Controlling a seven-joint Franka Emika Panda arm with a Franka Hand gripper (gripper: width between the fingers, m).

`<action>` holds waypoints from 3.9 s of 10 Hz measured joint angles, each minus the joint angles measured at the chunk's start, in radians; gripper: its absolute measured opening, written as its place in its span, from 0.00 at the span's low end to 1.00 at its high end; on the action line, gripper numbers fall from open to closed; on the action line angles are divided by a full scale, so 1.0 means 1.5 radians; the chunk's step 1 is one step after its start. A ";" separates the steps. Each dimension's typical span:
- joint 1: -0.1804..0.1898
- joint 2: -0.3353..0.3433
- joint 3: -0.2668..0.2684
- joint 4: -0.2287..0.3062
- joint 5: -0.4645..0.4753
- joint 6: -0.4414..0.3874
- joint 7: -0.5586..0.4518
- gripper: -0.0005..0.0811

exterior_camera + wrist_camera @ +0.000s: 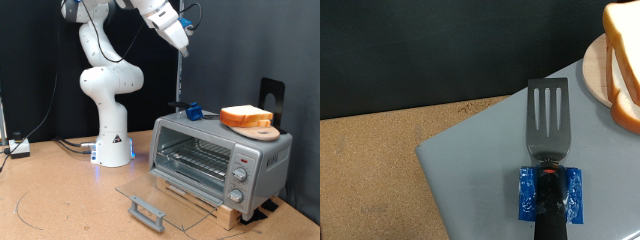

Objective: Make a piece of toast with the oven

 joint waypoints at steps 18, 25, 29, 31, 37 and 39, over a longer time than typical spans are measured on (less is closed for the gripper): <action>-0.001 0.046 0.153 -0.196 0.043 0.301 -0.056 0.99; 0.035 0.116 0.172 -0.218 0.117 0.372 -0.133 0.99; 0.036 0.138 0.203 -0.222 0.136 0.411 -0.133 0.99; 0.036 0.147 0.210 -0.222 0.144 0.424 -0.133 0.99; 0.036 0.156 0.219 -0.220 0.146 0.435 -0.133 0.56; 0.036 0.156 0.221 -0.220 0.146 0.435 -0.133 0.56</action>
